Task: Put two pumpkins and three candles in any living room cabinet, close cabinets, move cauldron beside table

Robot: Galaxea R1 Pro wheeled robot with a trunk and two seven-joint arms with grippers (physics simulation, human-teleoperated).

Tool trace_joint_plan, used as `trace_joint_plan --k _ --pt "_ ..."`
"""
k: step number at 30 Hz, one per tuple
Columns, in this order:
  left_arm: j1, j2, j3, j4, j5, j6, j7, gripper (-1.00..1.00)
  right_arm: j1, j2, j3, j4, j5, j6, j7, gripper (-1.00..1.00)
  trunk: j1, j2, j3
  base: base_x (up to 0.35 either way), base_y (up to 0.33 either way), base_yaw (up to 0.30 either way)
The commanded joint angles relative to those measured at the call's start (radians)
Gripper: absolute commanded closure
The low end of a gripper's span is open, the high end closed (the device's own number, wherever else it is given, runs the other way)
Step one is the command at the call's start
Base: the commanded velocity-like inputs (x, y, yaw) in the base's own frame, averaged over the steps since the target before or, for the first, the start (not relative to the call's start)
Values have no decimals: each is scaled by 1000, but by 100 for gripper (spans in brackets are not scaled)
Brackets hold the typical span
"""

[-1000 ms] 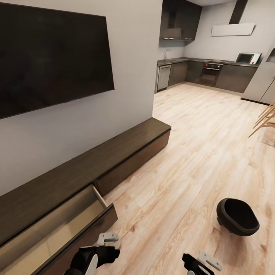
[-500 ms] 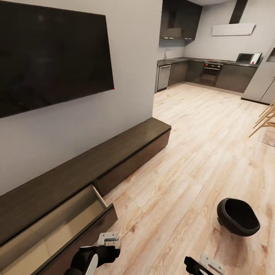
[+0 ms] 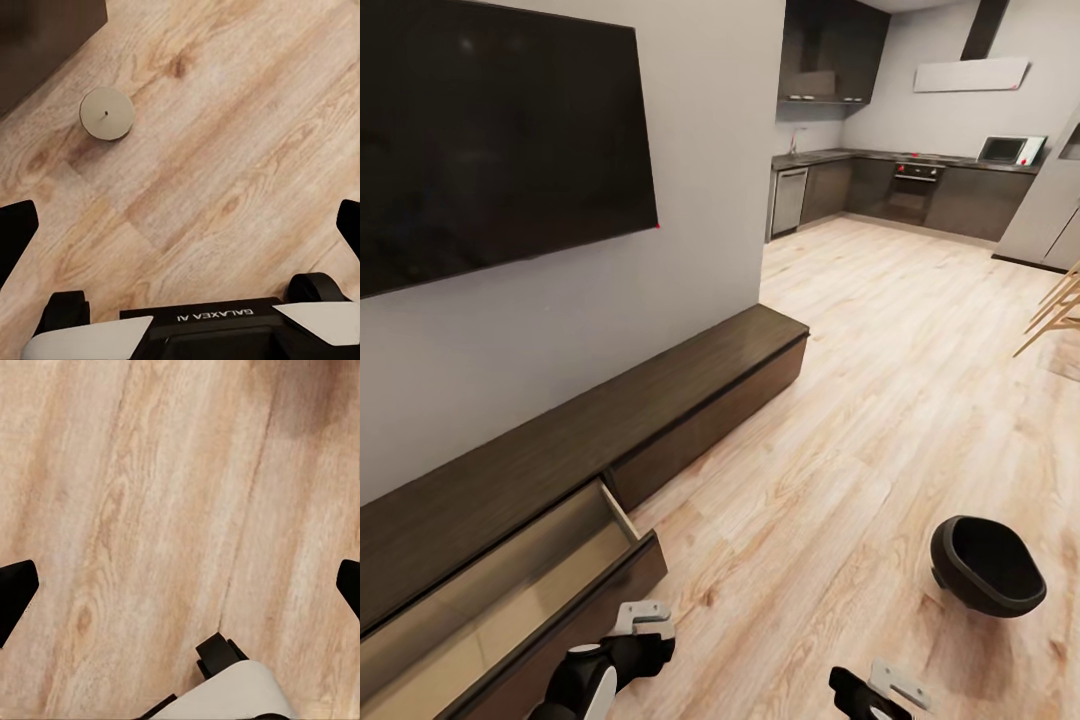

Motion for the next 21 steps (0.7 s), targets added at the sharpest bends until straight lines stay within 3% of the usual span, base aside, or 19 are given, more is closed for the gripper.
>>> trace_joint_plan --k 1,15,18,21 --pt "0 0 -1 -1 10 4 10 -100 -1 -1 12 -3 -2 0 -3 -100 4 -8 -4 0 0 0" --pt "0 0 -1 4 11 -14 10 -100 -1 9 31 -14 -3 -19 4 -100 58 -106 -48 0 0 0" --pt "0 0 -1 6 11 -24 10 -100 -1 7 42 -70 -2 -19 2 -100 69 -127 -57 0 0 0" --pt "0 0 -1 6 11 -32 10 -100 0 0 70 -189 -3 -6 -4 -100 81 -148 -67 0 0 0"
